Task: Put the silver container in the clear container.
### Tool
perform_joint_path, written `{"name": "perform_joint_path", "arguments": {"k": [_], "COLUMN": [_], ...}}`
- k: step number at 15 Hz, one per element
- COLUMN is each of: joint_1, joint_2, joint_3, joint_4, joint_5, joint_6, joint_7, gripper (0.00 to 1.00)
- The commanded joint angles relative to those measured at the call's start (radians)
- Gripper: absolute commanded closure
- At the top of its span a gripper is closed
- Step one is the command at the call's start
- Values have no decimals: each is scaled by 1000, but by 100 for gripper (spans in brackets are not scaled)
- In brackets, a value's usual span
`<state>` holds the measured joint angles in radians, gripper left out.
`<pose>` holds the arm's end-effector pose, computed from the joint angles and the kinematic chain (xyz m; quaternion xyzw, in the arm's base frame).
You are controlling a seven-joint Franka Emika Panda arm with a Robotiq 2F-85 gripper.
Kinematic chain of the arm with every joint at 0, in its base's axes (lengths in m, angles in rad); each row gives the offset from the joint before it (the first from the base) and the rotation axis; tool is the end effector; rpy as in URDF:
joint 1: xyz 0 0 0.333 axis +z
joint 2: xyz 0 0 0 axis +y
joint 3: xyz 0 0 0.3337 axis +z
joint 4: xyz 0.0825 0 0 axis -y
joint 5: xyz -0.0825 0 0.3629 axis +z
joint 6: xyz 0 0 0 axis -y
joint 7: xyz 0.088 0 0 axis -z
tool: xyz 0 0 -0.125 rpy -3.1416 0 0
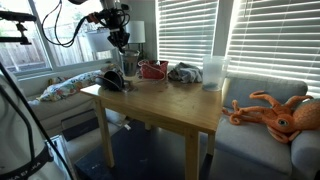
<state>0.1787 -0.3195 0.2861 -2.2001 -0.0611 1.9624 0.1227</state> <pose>0.3950 0.2043 0.5207 0.9813 0.1749 0.0535 0.0602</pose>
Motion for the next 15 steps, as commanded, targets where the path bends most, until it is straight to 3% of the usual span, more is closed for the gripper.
{"name": "perform_joint_path", "arguments": {"k": [1, 9, 15], "joint_1": [12, -16, -18], "joint_2": [-76, -164, -167], "joint_3": [-2, -5, -21], "joint_4": [27, 64, 63], "joint_5": [-39, -149, -135], "joint_6": [-92, -196, -177], "joint_7": [5, 35, 42], "gripper": [94, 95, 94]}}
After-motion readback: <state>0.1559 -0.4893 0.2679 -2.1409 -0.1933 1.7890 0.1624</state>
